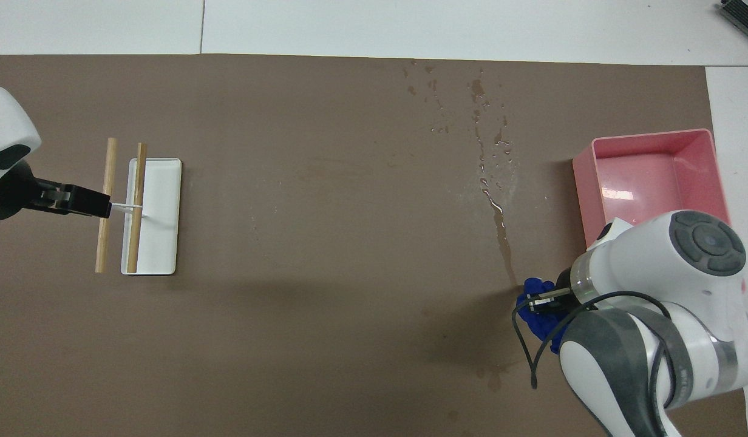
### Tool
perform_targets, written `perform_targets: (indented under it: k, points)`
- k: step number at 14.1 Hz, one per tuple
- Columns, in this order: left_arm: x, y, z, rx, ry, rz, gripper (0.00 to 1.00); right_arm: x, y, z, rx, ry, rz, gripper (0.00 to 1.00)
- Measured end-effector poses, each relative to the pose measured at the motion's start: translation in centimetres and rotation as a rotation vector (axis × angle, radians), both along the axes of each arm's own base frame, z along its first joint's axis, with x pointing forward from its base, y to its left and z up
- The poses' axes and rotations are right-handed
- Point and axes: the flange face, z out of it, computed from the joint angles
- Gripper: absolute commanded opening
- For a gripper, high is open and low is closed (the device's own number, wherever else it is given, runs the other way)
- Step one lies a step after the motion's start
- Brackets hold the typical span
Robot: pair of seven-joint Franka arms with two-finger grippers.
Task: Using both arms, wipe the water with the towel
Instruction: 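Wipe the towel along the water streak away from the robot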
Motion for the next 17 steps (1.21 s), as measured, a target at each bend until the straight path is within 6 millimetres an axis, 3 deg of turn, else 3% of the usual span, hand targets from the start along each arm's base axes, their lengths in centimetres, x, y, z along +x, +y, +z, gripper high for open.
perform_targets:
  k: [5,7,12,17]
  points:
    - [-0.5,0.1,-0.3,0.003,0.044,-0.001,1.0,3.6,0.1,-7.6,0.011,-0.058,-0.023,0.0]
    - [-0.7,0.3,0.1,0.005,0.057,0.003,1.0,4.4,0.2,-9.7,0.014,-0.075,-0.03,0.0]
    - [-0.7,0.0,0.1,0.01,0.065,-0.001,1.0,6.6,0.5,-9.9,0.032,-0.207,-0.041,0.0]
    - [-0.5,0.7,0.1,0.002,0.066,0.013,1.0,11.1,1.3,-7.4,0.059,-0.311,-0.048,0.0]
